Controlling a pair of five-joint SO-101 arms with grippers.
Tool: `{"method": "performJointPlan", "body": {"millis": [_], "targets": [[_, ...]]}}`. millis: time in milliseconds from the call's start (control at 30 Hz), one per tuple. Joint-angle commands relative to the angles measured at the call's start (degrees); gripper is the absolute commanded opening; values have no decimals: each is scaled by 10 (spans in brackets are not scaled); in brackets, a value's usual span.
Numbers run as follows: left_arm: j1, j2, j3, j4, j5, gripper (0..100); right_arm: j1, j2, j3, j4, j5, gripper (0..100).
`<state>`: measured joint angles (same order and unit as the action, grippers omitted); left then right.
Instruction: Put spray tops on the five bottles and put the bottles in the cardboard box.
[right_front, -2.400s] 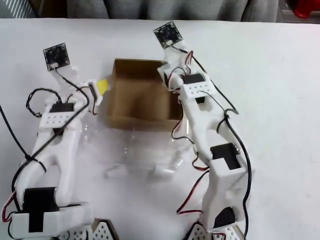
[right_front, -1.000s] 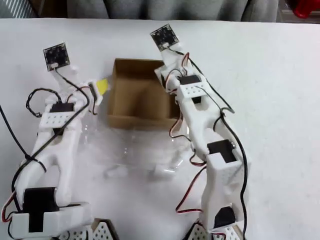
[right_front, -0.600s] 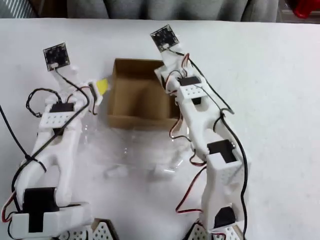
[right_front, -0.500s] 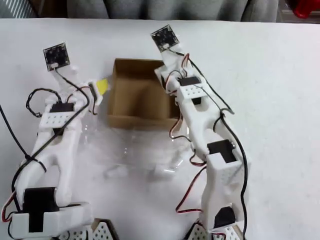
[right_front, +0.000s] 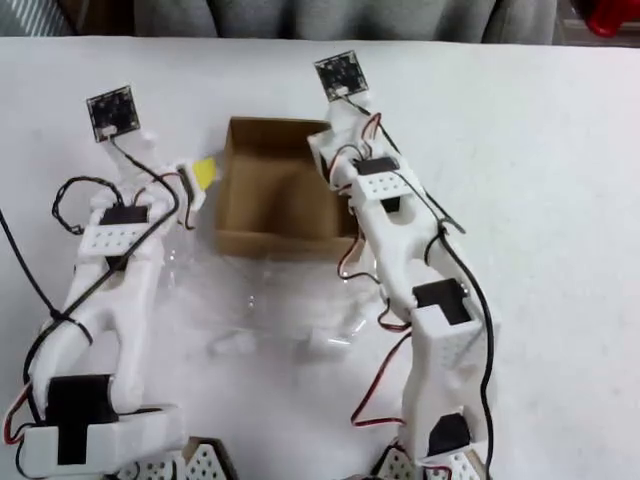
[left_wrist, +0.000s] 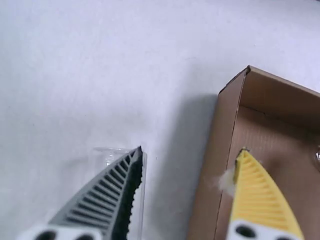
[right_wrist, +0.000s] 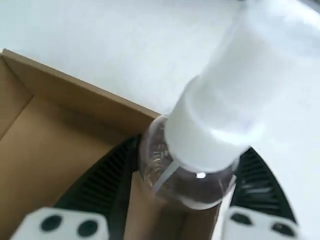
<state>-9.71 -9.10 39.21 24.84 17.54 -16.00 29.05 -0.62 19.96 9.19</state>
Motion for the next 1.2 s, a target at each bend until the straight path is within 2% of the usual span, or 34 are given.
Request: {"method": "performJointPlan", "body": {"millis": [0,200,400,567,1167], "targets": [[1,-2,-33,-14,-6,287,0,-7,-3,-1,0,243],[1,-2,-33,-14,-6,287,0,-8,-7,-6,-4,251],[1,-2,-33,-13,-6,287,0,-8,-7,-7,-4,324],[1,-2,-33,-13,-37,287,1,-4,-4,-36,-4,324],[1,-2,-33,-18,-38,287,1,-41,-2,-45,-4,324]]}}
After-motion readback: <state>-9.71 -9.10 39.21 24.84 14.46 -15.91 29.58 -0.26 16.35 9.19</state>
